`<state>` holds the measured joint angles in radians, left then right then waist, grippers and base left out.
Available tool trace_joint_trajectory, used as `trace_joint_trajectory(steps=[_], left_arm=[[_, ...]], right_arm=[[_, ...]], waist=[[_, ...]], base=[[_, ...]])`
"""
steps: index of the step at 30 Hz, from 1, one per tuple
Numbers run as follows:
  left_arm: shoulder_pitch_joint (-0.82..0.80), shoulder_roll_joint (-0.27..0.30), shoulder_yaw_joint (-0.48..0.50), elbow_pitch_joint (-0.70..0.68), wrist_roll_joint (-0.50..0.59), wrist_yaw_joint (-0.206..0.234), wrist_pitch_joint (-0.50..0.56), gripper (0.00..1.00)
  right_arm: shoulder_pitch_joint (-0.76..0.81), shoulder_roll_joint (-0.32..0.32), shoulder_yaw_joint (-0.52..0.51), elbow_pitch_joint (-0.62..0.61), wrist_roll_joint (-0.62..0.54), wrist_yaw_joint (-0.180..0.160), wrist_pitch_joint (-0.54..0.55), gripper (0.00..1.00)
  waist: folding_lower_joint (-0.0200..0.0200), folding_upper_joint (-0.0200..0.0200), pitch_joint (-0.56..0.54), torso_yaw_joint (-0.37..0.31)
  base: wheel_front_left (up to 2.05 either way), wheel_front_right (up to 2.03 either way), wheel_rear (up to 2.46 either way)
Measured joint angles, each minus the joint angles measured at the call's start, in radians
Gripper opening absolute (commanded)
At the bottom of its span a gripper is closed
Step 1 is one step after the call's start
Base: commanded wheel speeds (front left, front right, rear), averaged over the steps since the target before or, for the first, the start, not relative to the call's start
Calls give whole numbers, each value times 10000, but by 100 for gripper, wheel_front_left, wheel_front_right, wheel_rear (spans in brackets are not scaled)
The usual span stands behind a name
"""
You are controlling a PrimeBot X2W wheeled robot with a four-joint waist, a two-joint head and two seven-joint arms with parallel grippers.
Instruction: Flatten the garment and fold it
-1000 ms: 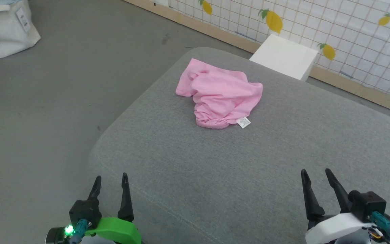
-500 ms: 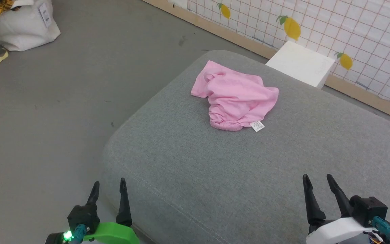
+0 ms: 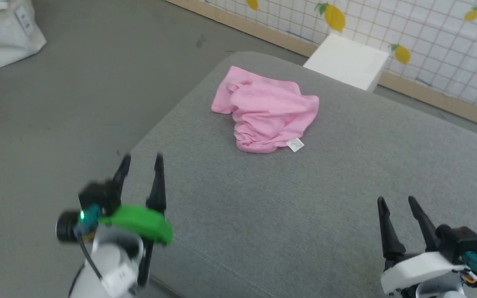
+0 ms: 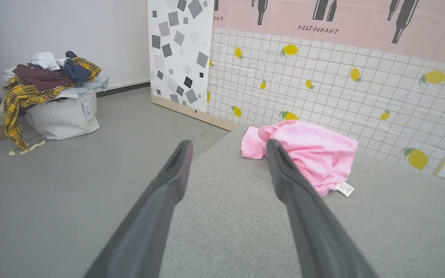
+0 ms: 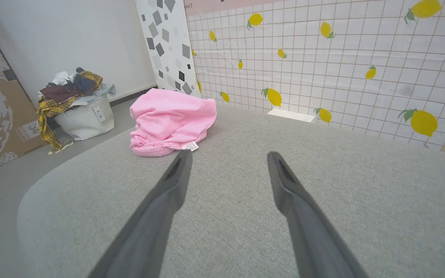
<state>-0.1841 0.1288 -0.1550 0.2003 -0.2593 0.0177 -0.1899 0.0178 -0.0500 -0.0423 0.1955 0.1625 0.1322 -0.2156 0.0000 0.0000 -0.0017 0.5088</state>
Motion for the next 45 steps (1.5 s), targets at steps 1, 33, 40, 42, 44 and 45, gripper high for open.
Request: trace_joint_trajectory(steps=[1,33,40,42,44,45], left_arm=[[-465,4,10,161,-240,-186,90,100],[-8659,1256,21,5358,-3563,-453,9630,100],[-8350,1223,-196,5010,-3676,-272,9783,12],[-8191,1233,-309,4855,-3409,-403,9033,0],[-8007,1256,-343,4832,-3225,-437,8328,0],[-7930,1306,-314,4840,-3156,-435,7831,0]], right_arm=[[-58,-2,-25,-123,-79,0,69,100],[-1001,-2,-1603,-3055,-1225,0,1275,100],[-1012,0,-1756,-3101,-1225,0,1321,100],[-1020,-2,-1755,-3070,-1225,0,1335,100],[-1043,-2,-1718,-2978,-1220,0,1329,100],[-1058,-2,-1684,-2901,-1216,0,1298,100]], waist=[[0,0,80,-89],[2,0,5052,-3134],[2,1,5504,-3217],[2,0,5490,-3160],[2,1,5400,-3116],[2,0,5302,-3086]], base=[[0,0,0],[0,0,0],[0,0,0],[0,0,0],[0,0,0],[0,0,0]])
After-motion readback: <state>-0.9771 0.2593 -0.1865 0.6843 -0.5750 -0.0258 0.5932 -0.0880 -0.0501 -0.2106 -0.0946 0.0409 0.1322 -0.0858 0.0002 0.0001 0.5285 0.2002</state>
